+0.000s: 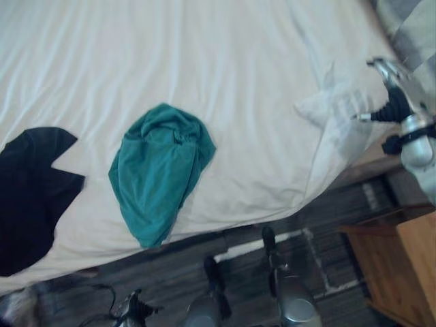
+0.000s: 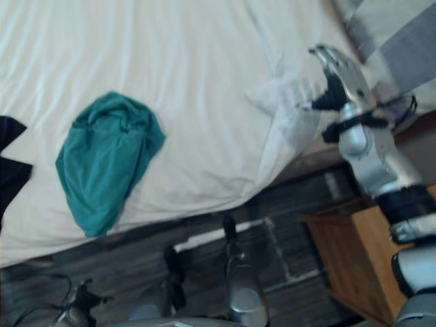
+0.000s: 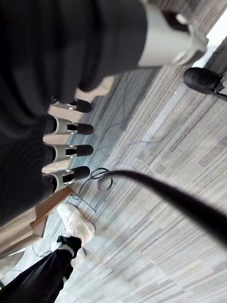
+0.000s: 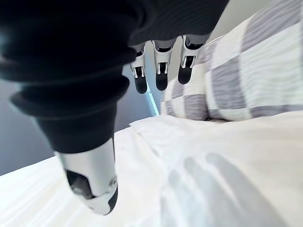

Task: Tidy up the quilt and then pick up the clothes from the bed and put them into the laundry hamper.

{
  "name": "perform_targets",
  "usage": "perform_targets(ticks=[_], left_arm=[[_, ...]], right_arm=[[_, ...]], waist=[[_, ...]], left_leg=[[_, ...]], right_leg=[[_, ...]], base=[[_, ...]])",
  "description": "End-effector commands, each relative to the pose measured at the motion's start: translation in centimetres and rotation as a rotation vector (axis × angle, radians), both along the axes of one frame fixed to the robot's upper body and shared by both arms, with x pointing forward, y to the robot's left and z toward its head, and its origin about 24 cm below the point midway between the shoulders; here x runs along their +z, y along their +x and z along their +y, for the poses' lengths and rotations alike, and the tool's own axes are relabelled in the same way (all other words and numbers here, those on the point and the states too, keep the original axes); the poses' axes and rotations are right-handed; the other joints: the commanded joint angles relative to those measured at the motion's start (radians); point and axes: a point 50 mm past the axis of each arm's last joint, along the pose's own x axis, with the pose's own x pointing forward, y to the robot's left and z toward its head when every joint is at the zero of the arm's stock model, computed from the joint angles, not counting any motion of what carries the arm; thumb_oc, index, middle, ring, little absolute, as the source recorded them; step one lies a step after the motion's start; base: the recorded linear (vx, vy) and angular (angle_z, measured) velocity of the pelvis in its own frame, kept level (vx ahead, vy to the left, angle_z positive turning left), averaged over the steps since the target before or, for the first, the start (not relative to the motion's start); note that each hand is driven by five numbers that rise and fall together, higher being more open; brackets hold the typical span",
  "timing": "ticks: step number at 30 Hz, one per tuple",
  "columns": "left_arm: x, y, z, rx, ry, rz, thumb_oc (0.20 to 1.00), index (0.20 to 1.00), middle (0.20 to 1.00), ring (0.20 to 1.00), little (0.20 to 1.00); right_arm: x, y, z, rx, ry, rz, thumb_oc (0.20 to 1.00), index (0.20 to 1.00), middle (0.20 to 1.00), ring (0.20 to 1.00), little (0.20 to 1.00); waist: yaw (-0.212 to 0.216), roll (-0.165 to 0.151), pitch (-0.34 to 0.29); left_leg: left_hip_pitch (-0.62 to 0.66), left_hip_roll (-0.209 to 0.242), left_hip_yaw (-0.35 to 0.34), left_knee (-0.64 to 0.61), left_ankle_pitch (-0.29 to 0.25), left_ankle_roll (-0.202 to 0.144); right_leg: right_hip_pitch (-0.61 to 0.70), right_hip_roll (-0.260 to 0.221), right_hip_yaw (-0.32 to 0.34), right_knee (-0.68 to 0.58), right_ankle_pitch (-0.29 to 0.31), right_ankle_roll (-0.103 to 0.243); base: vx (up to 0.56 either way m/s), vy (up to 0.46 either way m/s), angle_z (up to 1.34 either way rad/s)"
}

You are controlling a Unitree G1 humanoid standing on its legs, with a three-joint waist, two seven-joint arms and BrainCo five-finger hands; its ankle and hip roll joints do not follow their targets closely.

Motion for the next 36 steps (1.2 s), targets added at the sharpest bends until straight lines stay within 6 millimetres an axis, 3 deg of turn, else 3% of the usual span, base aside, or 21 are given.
perform_targets(ticks=[1, 2, 5, 11, 12, 14, 15, 16, 17, 18, 19, 20, 22, 23, 26, 28, 29, 30, 32, 33, 36], left_arm=[[1.2, 0.5, 2.7, 0.039, 0.096, -0.003, 1.0, 1.0, 1.0, 1.0, 1.0], [1.4, 1.0, 2.7, 0.035, 0.094, -0.021, 1.0, 1.0, 1.0, 1.0, 1.0], [1.9, 2.8, 2.3, 0.042, 0.076, -0.093, 1.0, 1.0, 1.0, 1.0, 1.0], [1.1, 2.6, 0.6, 0.024, 0.044, -0.089, 1.0, 1.0, 1.0, 1.0, 1.0], [0.9, 2.4, 0.3, 0.025, 0.043, -0.08, 1.0, 1.0, 1.0, 1.0, 1.0], [0.1, 1.4, -0.6, 0.039, 0.03, -0.053, 1.0, 1.0, 1.0, 1.0, 1.0], [-0.1, 1.0, -0.8, 0.038, 0.03, -0.038, 1.0, 1.0, 1.0, 1.0, 1.0], [-0.2, 0.6, -0.8, 0.045, 0.03, -0.022, 1.0, 1.0, 1.0, 1.0, 1.0], [-0.2, 0.6, -0.8, 0.042, 0.032, -0.022, 1.0, 1.0, 1.0, 1.0, 1.0], [-0.6, -0.4, -0.9, 0.054, 0.032, 0.012, 1.0, 1.0, 1.0, 1.0, 1.0], [-0.7, -0.9, -0.9, 0.051, 0.033, 0.035, 1.0, 1.0, 1.0, 1.0, 1.0], [-0.7, -0.9, -0.8, 0.049, 0.035, 0.036, 1.0, 1.0, 1.0, 1.0, 1.0], [-1.1, -2.0, -1.0, 0.051, 0.024, 0.08, 1.0, 1.0, 1.0, 1.0, 1.0], [-1.1, -2.1, -1.0, 0.048, 0.026, 0.082, 1.0, 1.0, 1.0, 1.0, 1.0], [-1.3, -3.1, -1.0, 0.052, 0.019, 0.118, 1.0, 1.0, 1.0, 1.0, 1.0], [-1.4, -3.3, -1.0, 0.054, 0.019, 0.123, 1.0, 1.0, 1.0, 1.0, 1.0], [-1.7, -3.7, -1.5, 0.057, 0.008, 0.132, 1.0, 1.0, 1.0, 1.0, 1.0], [-1.7, -3.7, -1.6, 0.057, 0.007, 0.132, 1.0, 1.0, 1.0, 1.0, 1.0], [-1.9, -4.2, -2.1, 0.044, -0.003, 0.143, 1.0, 1.0, 1.0, 1.0, 1.0], [-2.0, -4.2, -2.1, 0.045, -0.004, 0.142, 1.0, 1.0, 1.0, 1.0, 1.0], [-1.8, -3.3, -2.3, 0.022, -0.013, 0.116, 1.0, 1.0, 1.0, 1.0, 1.0]], right_arm=[[6.1, 0.1, 0.4, -0.004, 0.013, -0.203, 1.0, 1.0, 1.0, 1.0, 1.0], [6.4, 0.4, 0.5, -0.01, 0.023, -0.205, 1.0, 1.0, 1.0, 1.0, 1.0], [6.3, 1.5, -1.7, -0.107, 0.111, -0.166, 0.2, 0.2, 0.2, 0.2, 0.2], [3.1, 0.7, -6.9, -0.257, 0.282, -0.124, 0.2, 0.2, 0.2, 0.2, 0.2], [1.7, 0.1, -7.8, -0.272, 0.315, -0.111, 0.2, 0.2, 0.2, 0.2, 0.2], [-4.1, -2.2, -9.7, -0.305, 0.455, -0.074, 0.2, 0.2, 0.2, 0.2, 0.2], [-6.4, -3.2, -10.3, -0.329, 0.506, -0.053, 0.294, 0.294, 0.294, 0.294, 0.294], [-8.2, -4.5, -11.2, -0.368, 0.562, -0.043, 1.0, 1.0, 1.0, 1.0, 1.0], [-8.3, -4.7, -11.3, -0.371, 0.565, -0.043, 1.0, 1.0, 1.0, 1.0, 1.0], [-12.7, -7.5, -12.9, -0.461, 0.696, 0.005, 1.0, 1.0, 1.0, 1.0, 1.0], [-14.9, -9.0, -13.6, -0.515, 0.776, 0.028, 1.0, 1.0, 1.0, 1.0, 1.0], [-15.0, -9.1, -13.6, -0.517, 0.778, 0.028, 1.0, 1.0, 1.0, 1.0, 1.0], [-20.8, -13.6, -15.4, -0.715, 0.961, 0.102, 1.0, 1.0, 1.0, 1.0, 1.0], [-20.9, -13.8, -15.5, -0.718, 0.962, 0.103, 1.0, 1.0, 1.0, 1.0, 1.0], [-24.6, -18.5, -17.2, -0.944, 1.103, 0.102, 1.0, 1.0, 1.0, 1.0, 1.0], [-24.1, -19.0, -17.6, -0.955, 1.106, 0.06, 1.0, 1.0, 1.0, 1.0, 1.0], [-22.2, -18.7, -17.9, -0.916, 1.076, -0.037, 0.2, 0.2, 0.2, 0.2, 0.2], [-22.1, -18.7, -17.9, -0.917, 1.074, -0.038, 0.2, 0.2, 0.2, 0.2, 0.2], [-17.9, -16.4, -17.6, -0.781, 0.96, -0.142, 0.2, 0.2, 0.2, 0.2, 0.2], [-17.9, -16.4, -17.6, -0.78, 0.958, -0.143, 0.2, 0.2, 0.2, 0.2, 0.2], [-11.0, -11.2, -15.2, -0.548, 0.82, -0.296, 0.2, 0.2, 0.2, 0.2, 0.2]], waist=[[0.001, -0.034, 0.06], [0.001, -0.023, 0.073], [-0.002, 0.003, 0.103], [-0.013, 0.02, 0.099], [-0.02, 0.02, 0.093], [-0.05, 0.017, 0.075], [-0.053, 0.012, 0.063], [-0.058, 0.007, 0.052], [-0.054, 0.007, 0.05], [-0.076, -0.01, 0.022], [-0.083, -0.017, 0.006], [-0.08, -0.018, 0.005], [-0.1, -0.035, -0.036], [-0.097, -0.035, -0.036], [-0.098, -0.057, -0.077], [-0.098, -0.061, -0.083], [-0.095, -0.066, -0.091], [-0.095, -0.065, -0.09], [-0.085, -0.064, -0.081], [-0.086, -0.063, -0.08], [-0.055, -0.049, -0.028]], left_leg=[[-0.069, 0.094, -0.026, 0.093, 0.003, -0.073], [-0.088, 0.094, -0.023, 0.101, 0.007, -0.075], [-0.139, 0.093, -0.019, 0.124, 0.015, -0.074], [-0.136, 0.086, -0.022, 0.13, 0.012, -0.071], [-0.125, 0.087, -0.024, 0.126, 0.01, -0.071], [-0.076, 0.088, -0.029, 0.112, -0.007, -0.068], [-0.056, 0.086, -0.03, 0.106, -0.013, -0.065], [-0.035, 0.086, -0.03, 0.099, -0.019, -0.063], [-0.037, 0.086, -0.03, 0.098, -0.014, -0.064], [0.012, 0.086, -0.024, 0.082, -0.031, -0.059], [0.036, 0.086, -0.023, 0.07, -0.036, -0.057], [0.034, 0.086, -0.023, 0.069, -0.031, -0.057], [0.079, 0.089, -0.016, 0.047, -0.038, -0.058], [0.083, 0.089, -0.016, 0.045, -0.038, -0.058], [0.116, 0.093, -0.019, 0.022, -0.04, -0.06], [0.123, 0.095, -0.02, 0.019, -0.039, -0.061], [0.131, 0.096, -0.022, 0.013, -0.04, -0.06], [0.131, 0.096, -0.022, 0.013, -0.04, -0.06], [0.125, 0.095, -0.029, 0.016, -0.04, -0.06], [0.124, 0.096, -0.029, 0.017, -0.04, -0.06], [0.078, 0.089, -0.04, 0.062, -0.04, -0.061]], right_leg=[[-0.041, -0.054, 0.017, 0.171, -0.232, 0.079], [-0.067, -0.056, 0.021, 0.185, -0.232, 0.078], [-0.135, -0.049, 0.03, 0.238, -0.239, 0.071], [-0.148, -0.04, 0.035, 0.267, -0.252, 0.067], [-0.137, -0.041, 0.032, 0.263, -0.255, 0.067], [-0.092, -0.041, 0.025, 0.25, -0.268, 0.068], [-0.07, -0.039, 0.024, 0.243, -0.269, 0.068], [-0.049, -0.039, 0.021, 0.234, -0.272, 0.068], [-0.05, -0.038, 0.021, 0.23, -0.265, 0.068], [0.002, -0.039, 0.017, 0.213, -0.273, 0.07], [0.025, -0.039, 0.018, 0.201, -0.274, 0.07], [0.024, -0.038, 0.019, 0.197, -0.267, 0.07], [0.069, -0.042, 0.016, 0.173, -0.267, 0.074], [0.073, -0.042, 0.016, 0.171, -0.267, 0.074], [0.114, -0.045, 0.009, 0.149, -0.269, 0.079], [0.122, -0.047, 0.007, 0.146, -0.269, 0.08], [0.13, -0.047, 0.006, 0.143, -0.272, 0.081], [0.131, -0.048, 0.006, 0.143, -0.272, 0.081], [0.124, -0.047, 0.008, 0.148, -0.277, 0.079], [0.123, -0.046, 0.008, 0.149, -0.277, 0.079], [0.076, -0.048, 0.018, 0.183, -0.278, 0.074]], base=[[-0.12, -0.052, 0.01], [-0.17, -0.065, -0.02], [-0.07, -0.026, -0.07], [0.01, -0.008, -0.02], [0.05, 0.02, 0.05], [0.12, 0.041, 0.1], [0.13, 0.029, 0.17], [0.06, 0.009, 0.15], [0.13, 0.031, 0.07], [0.16, 0.035, -0.02], [0.16, 0.034, -0.01], [0.08, 0.034, -0.06], [0.1, 0.066, -0.15], [0.11, 0.038, -0.17], [0.08, 0.018, -0.18], [0.05, 0.017, -0.05], [0.04, 0.016, 0.0], [0.03, 0.001, -0.02], [0.0, 0.0, 0.0], [-0.04, -0.031, 0.01], [-0.12, -0.048, -0.05]])
